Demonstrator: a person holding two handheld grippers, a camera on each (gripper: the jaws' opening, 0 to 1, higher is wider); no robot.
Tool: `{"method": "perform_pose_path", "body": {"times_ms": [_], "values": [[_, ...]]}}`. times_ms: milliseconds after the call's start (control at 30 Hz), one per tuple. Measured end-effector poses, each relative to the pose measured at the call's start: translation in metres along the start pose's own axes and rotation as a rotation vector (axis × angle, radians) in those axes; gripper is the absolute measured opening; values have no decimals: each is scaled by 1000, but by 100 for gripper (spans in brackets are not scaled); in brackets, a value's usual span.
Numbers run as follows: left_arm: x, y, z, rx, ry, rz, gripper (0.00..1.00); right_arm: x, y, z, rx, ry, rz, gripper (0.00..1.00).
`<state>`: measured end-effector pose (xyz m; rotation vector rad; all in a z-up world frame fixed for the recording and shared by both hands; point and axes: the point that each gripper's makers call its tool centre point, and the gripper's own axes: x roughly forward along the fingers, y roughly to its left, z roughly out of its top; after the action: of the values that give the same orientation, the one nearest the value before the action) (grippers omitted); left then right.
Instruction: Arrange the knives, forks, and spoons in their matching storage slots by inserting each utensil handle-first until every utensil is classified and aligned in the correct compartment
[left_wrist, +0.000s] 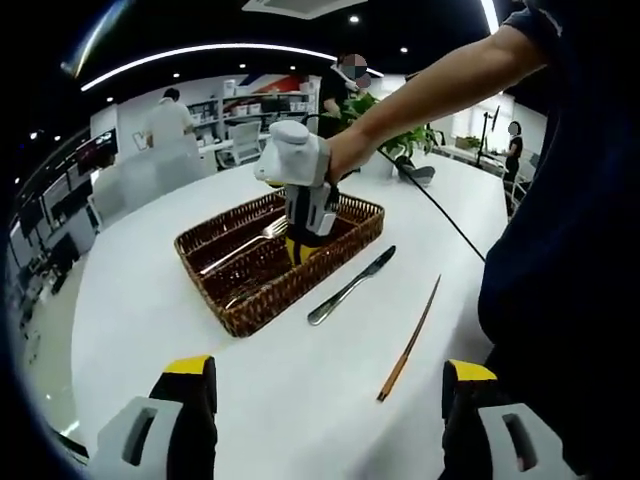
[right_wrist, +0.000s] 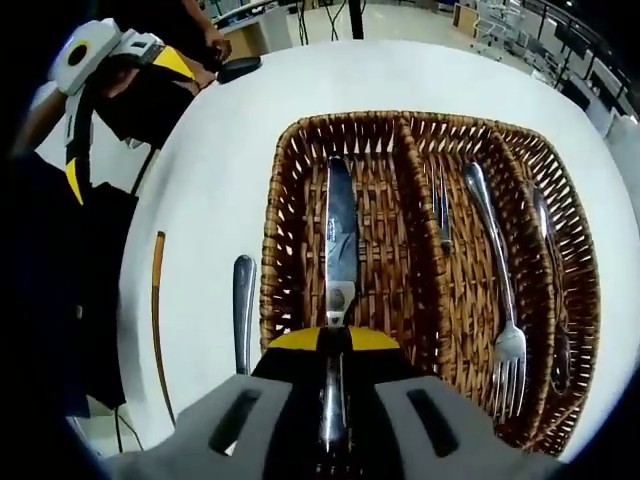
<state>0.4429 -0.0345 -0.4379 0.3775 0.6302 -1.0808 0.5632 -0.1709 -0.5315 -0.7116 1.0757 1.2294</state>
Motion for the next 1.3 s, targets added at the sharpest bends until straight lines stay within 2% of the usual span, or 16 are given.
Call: {"method": "perform_pose_path", "body": {"times_ms": [167, 467, 667, 767, 867, 1033, 1100, 1167, 1300], "values": [[-1, 1, 0, 10, 10, -1, 98, 1, 0, 1, -50, -3, -12, 7], [0, 7, 5, 32, 17, -11, 97, -2, -2, 0, -34, 1, -12, 8], [1, 8, 8, 33, 14, -10, 97, -13, -6, -2, -29, -16, -60, 16], [3, 8, 9, 21, 11, -9, 98, -27, -13, 4, 23, -96, -138, 20], [6, 9, 13, 0, -7, -7, 98, -37, -12, 7, 85, -171, -179, 31], [9, 11, 19, -33, -26, -4, 100, -53, -4, 5, 136, -259, -242, 37], [11, 13, 21, -42, -36, 0, 100, -58, 1, 5, 180, -298, -259, 47], [14, 15, 24, -56, -45, 4, 100, -62, 8, 2, 187, -318, -275, 53], [19, 15, 28, -69, -45, 4, 100, -73, 17, -2, 247, -375, -313, 56]]}}
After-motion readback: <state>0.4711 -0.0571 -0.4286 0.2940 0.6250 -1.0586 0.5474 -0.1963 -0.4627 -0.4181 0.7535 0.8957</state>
